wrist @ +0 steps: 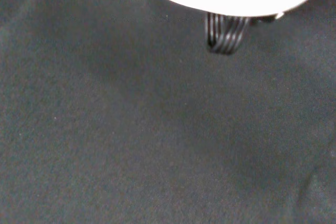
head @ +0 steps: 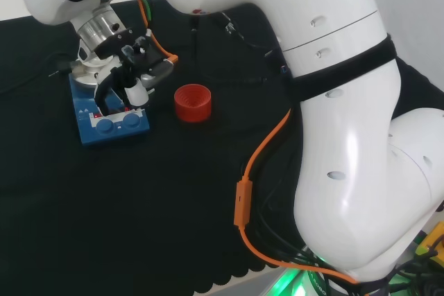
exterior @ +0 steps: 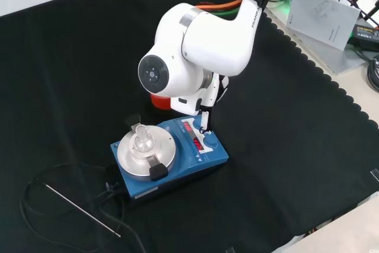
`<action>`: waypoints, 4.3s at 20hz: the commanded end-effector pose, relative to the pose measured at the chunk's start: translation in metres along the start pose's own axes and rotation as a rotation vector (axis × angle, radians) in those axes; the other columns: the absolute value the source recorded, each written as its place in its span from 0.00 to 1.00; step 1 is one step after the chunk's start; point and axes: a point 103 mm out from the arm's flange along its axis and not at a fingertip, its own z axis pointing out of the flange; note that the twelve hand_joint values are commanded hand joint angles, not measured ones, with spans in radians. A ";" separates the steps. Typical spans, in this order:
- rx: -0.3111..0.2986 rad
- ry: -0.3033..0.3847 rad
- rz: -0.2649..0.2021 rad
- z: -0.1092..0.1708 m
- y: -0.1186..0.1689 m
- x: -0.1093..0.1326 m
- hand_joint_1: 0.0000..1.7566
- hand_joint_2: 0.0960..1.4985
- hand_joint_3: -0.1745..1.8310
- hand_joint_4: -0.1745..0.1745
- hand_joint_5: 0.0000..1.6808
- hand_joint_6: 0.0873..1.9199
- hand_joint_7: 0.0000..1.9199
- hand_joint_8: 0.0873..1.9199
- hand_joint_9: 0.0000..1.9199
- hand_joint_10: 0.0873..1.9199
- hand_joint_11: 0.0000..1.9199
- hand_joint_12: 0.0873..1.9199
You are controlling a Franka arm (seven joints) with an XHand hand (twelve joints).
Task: Turn on the heater.
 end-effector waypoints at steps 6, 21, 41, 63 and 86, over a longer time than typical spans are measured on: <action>0.007 0.002 -0.004 0.008 0.006 0.002 0.86 0.35 0.69 0.51 0.18 0.39 0.89 1.00 0.99 0.87 0.87 0.64; 0.012 0.006 -0.009 0.009 0.012 0.004 0.86 0.35 0.69 0.51 0.18 0.39 0.89 1.00 0.99 0.87 0.87 0.64; 0.019 0.008 -0.012 0.016 0.016 0.001 0.86 0.35 0.69 0.51 0.18 0.38 0.89 1.00 0.99 0.86 0.87 0.64; 0.004 -0.004 -0.008 0.010 0.010 0.002 0.86 0.35 0.70 0.50 0.16 0.36 0.89 1.00 0.99 0.86 0.87 0.64; 0.023 -0.016 0.003 0.016 0.019 0.001 0.86 0.35 0.70 0.50 0.16 0.34 0.89 1.00 0.99 0.86 0.87 0.64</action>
